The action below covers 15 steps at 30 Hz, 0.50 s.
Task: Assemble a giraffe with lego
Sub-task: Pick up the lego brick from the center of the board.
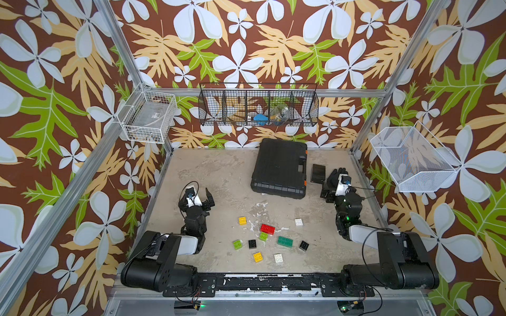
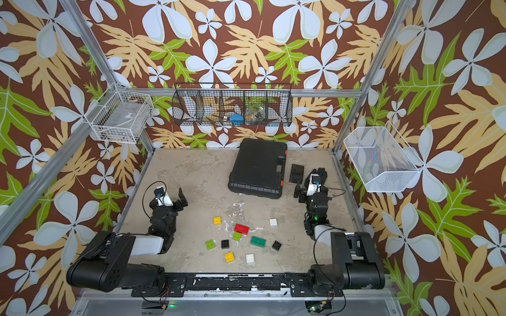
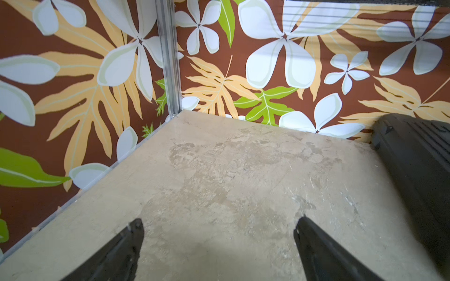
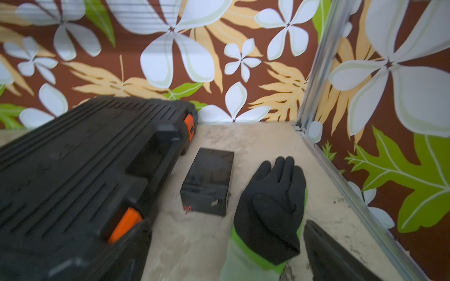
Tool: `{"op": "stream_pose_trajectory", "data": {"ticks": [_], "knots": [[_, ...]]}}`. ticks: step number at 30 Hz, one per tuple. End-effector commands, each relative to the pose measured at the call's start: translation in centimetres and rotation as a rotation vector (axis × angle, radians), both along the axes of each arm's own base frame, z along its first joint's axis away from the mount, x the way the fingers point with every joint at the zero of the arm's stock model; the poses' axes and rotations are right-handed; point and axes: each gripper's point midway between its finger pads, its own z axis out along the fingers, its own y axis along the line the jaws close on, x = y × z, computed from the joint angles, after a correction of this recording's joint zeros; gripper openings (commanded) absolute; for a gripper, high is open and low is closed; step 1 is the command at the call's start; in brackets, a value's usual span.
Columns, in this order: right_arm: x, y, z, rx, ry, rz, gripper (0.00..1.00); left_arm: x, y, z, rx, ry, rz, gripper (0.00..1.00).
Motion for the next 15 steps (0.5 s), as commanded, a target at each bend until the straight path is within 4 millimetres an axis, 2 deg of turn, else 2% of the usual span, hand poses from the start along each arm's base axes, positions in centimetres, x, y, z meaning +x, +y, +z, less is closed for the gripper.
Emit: {"op": "stream_pose_trajectory", "data": {"ticks": [1, 4, 7, 11, 13, 15], "knots": [[-0.4, -0.5, -2.6, 0.037, 0.186, -0.042, 1.0, 0.4, -0.1, 1.9, 0.043, 0.034, 0.006, 1.0], [-1.3, -0.4, -2.0, 0.119, 0.172, -0.059, 1.0, 1.5, -1.1, 4.4, -0.051, 0.103, -0.035, 1.0], [-2.2, 0.0, -3.1, 0.213, 0.247, -0.084, 1.0, 2.0, -2.6, 6.3, -0.169, 0.248, -0.044, 1.0], [-3.1, 3.2, -4.7, 0.281, 0.41, -0.025, 1.0, 0.6, -8.1, 8.3, -0.166, 0.326, -0.208, 1.0], [-3.6, 5.2, -5.1, 0.295, 0.487, 0.023, 1.0, -0.3, -10.3, 8.1, -0.23, 0.386, -0.293, 1.0], [-4.5, 7.1, -5.1, 0.3, 0.566, 0.064, 1.0, -1.2, -11.9, 6.5, -0.312, 0.498, -0.351, 1.0]]}}
